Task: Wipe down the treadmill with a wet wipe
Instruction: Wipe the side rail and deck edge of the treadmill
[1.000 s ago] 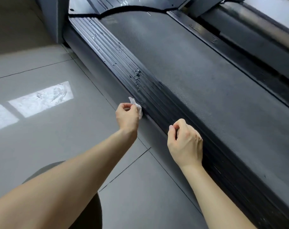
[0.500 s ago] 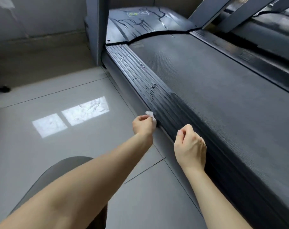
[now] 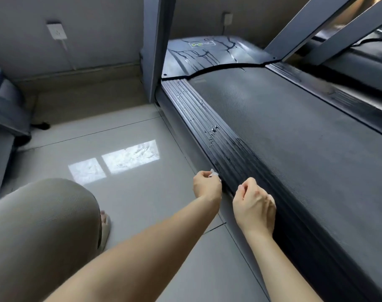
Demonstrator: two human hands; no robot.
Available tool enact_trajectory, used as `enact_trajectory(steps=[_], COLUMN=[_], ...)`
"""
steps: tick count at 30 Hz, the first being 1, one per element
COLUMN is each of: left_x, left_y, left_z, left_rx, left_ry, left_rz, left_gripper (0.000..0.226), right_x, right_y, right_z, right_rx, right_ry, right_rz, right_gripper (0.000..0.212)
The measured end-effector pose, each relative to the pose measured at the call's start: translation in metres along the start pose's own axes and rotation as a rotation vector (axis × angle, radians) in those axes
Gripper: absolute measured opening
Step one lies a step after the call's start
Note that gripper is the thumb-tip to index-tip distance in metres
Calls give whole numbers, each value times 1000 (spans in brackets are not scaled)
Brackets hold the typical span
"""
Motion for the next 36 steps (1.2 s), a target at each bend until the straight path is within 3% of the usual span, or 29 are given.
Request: enact_trajectory(steps=[8,11,17,23,27,33,36], left_x=[-25,-34,-40,-32,-38,-24,-18], left_y=[7,8,6,8,8,4,1], left_z=[103,151,248,327,311,172,136], left_rx=[-17,-2,-30,-47,-7,292,381], left_ry=[0,23,133,192,232,420,398], left_rz=[-119,-268,-571,-654,-526,-410,-426], left_gripper=[7,17,33,31,20,8,7], right_x=[-4,15,118,133,147,145,137], right_y=[4,3,-58,-92,-96,-97,-98], right_z=[1,8,65,101,99,102,105], right_rx=[-7,13,-22,-169,-176,-146,-129], right_ry=[-84,-224,-59,-68,-47,-39,-59], right_rz=[-61,108,50,-163,-333,-369,-324], right_gripper=[23,32,36,41,36,37,37])
Point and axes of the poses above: each hand's wrist, its own z-axis towards the middle knuckle, its own y-axis out of the back of the hand, x = y × z, the point moved 7 cm from there along z, towards the middle knuckle, and after that the axes turned 13 degrees about -y, right-handed, at the moved point
